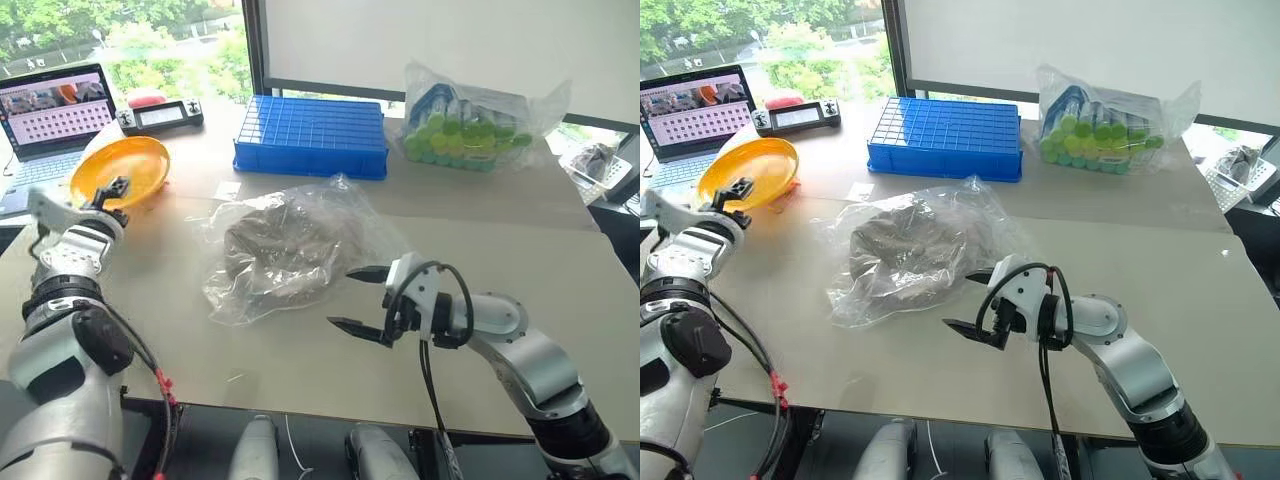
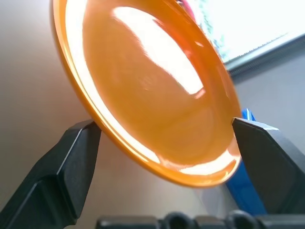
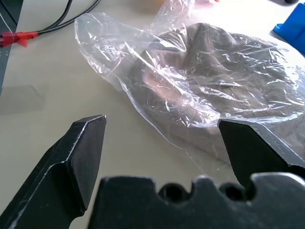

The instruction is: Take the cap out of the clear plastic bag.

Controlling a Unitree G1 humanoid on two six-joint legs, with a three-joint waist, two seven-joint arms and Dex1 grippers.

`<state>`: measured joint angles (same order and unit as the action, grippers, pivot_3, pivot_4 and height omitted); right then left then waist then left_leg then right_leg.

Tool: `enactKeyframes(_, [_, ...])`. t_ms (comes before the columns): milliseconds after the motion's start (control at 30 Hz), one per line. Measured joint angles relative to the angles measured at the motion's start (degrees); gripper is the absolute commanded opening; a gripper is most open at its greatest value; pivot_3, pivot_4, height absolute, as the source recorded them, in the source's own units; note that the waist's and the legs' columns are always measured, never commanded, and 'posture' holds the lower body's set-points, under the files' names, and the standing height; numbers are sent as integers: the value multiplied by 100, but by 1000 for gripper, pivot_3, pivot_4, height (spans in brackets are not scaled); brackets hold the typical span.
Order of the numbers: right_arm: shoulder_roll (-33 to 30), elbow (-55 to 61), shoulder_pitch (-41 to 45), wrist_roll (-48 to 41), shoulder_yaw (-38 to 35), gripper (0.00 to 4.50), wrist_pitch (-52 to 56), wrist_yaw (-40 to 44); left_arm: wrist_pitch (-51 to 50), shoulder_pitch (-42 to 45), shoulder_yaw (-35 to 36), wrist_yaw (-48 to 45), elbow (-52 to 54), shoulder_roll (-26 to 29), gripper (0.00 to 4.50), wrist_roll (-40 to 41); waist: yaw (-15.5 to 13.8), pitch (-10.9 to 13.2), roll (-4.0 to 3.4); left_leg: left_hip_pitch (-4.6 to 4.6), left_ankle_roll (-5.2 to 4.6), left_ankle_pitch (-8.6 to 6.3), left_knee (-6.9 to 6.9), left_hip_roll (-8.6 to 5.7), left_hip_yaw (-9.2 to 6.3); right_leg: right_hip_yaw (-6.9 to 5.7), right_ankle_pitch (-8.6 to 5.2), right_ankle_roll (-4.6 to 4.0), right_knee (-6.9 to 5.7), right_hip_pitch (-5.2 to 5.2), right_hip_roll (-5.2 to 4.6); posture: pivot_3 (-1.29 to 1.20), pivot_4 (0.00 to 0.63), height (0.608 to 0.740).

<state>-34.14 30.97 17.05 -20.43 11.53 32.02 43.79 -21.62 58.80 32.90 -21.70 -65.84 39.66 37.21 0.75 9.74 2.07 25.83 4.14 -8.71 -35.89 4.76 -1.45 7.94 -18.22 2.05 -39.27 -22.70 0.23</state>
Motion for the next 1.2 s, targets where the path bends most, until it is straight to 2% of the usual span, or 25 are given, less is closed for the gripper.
enactKeyframes(100, [-6, 5, 1, -83, -94, 4500, 4, 4, -462, -136, -395, -786, 687, 105, 4484, -138, 44, 0, 0, 0, 0, 0, 1, 2, -1, 0, 0, 0, -1, -1, 0, 0, 150, 713])
enactKeyframes(167, [-27, 2, -6, -126, -176, 4500, 6, 11, -921, -614, -641, -1231, 1666, 156, 4484, -110, 111, 0, -1, -1, 0, 0, 3, 3, 0, 1, 0, -2, -7, 0, 0, 0, 150, 713])
enactKeyframes(400, [-86, -147, 15, -354, -619, 4500, 16, 58, -2243, -2199, -963, -1594, 5058, -47, 4484, 522, 145, 0, 0, -4, -4, 2, -16, 4, -10, -3, -1, -2, -21, 12, 0, 0, 150, 713])
enactKeyframes(500, [-82, -263, 39, -465, -764, 4500, 21, 60, -2329, -2533, -1633, -1825, 6415, -137, 4484, 539, 81, 0, 0, -27, -5, 2, -21, 0, -13, -7, -2, 0, -14, 41, -2, 0, 150, 713])
enactKeyframes(600, [-88, -345, 60, -522, -854, 4500, 22, 59, -2237, -2815, -2785, -2415, 7466, -84, 4484, 283, 77, 0, -2, -42, -5, 2, -10, 0, -10, -3, -7, 3, -12, 45, -3, 0, 150, 713])
enactKeyframes(733, [-133, -380, -34, -569, -1073, 4500, 64, 11, -1966, -2566, -3225, -2815, 7213, -81, 4484, -68, 129, 1, -3, -40, -7, 3, -6, 0, -12, -4, -10, 2, -13, 41, -1, 0, 150, 713])
enactKeyframes(867, [-152, -395, -160, -645, -1382, 4500, 107, -78, -1300, -1397, -3396, -3037, 5615, -131, 4484, -756, 116, 1, -3, -38, -14, 7, -10, -4, -12, -5, -18, 16, -11, 44, -2, 0, 150, 713])
enactKeyframes(1000, [-338, -394, -426, -711, -1690, 4500, 157, -137, -596, -183, -3748, -3392, 4164, -878, 4484, -1356, -39, 1, -4, -18, -17, 5, -10, -9, -16, -8, -14, 10, 2, 40, -3, 0, 150, 713])
enactKeyframes(1067, [-373, -410, -541, -749, -1893, 4500, 176, -169, -304, 110, -4179, -3610, 3983, -1358, 4484, -1671, -83, 1, -4, -11, -22, 2, -11, -14, -14, -7, -6, -2, 16, 42, -8, 0, 150, 713])
enactKeyframes(1200, [-383, -526, -783, -829, -2323, 4500, 179, -250, -138, 150, -5011, -3709, 3929, -2218, 4484, -2206, -71, 2, -5, -1, -29, -2, -9, -19, -15, -6, -6, -1, 17, 35, -15, 0, 150, 713])
